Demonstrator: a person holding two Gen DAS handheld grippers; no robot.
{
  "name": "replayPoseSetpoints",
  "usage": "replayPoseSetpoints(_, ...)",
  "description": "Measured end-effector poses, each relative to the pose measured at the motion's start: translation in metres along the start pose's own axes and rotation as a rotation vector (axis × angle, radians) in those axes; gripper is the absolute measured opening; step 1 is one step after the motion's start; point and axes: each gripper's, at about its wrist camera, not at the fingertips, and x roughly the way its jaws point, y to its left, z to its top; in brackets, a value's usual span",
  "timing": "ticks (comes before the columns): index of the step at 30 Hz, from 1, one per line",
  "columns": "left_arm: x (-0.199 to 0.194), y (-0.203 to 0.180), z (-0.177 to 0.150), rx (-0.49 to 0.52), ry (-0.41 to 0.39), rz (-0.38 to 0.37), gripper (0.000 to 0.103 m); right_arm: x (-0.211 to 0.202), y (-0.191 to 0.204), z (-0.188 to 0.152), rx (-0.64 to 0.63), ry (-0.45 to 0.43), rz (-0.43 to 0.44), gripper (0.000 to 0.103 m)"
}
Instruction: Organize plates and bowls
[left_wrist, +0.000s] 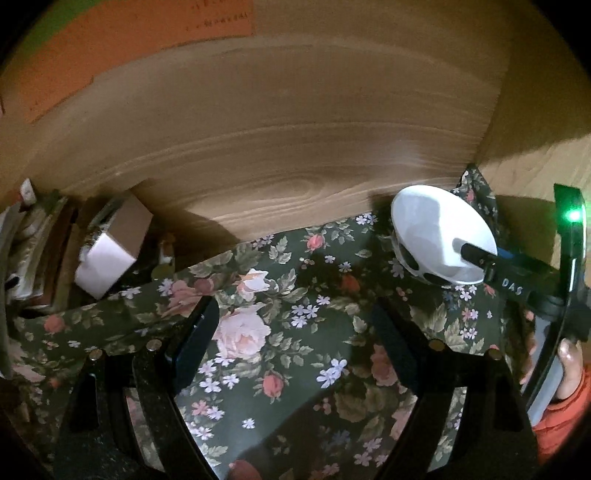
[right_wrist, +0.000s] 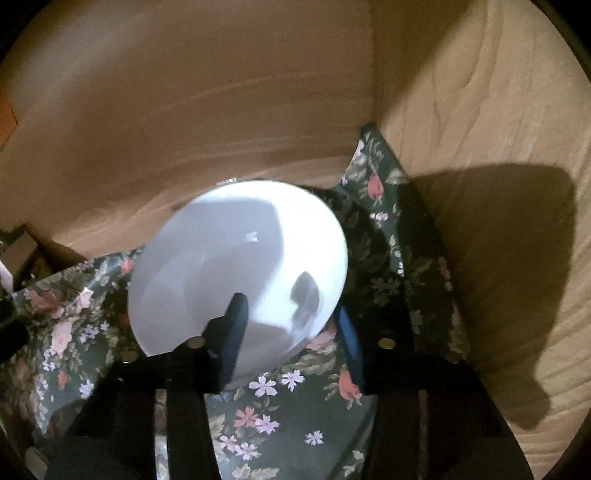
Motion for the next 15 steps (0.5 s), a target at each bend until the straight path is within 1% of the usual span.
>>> replayPoseSetpoints(4, 0.006, -0.002, 0.005, -0.002, 0.009, -0.003, 0.085, 0.002, 0.000, 0.000, -0.019, 0.000, -0.012, 0.036)
replayPoseSetpoints(8, 0.011, -0.003, 0.009, -0.004, 0.005, 0.000, 0.085, 0.002, 0.001, 0.000, -0.041, 0.001, -0.010, 0.030)
replayPoseSetpoints(12, 0.015, -0.003, 0.011, -0.014, 0.014, -0.012, 0.085, 0.001, 0.014, -0.002, -0.091, 0.017, 0.038, 0.026)
replayPoseSetpoints(15, 0.019, -0.004, 0.011, -0.013, 0.021, -0.012, 0.085, -0.003, 0.026, -0.007, -0.133, 0.032, 0.079, 0.025)
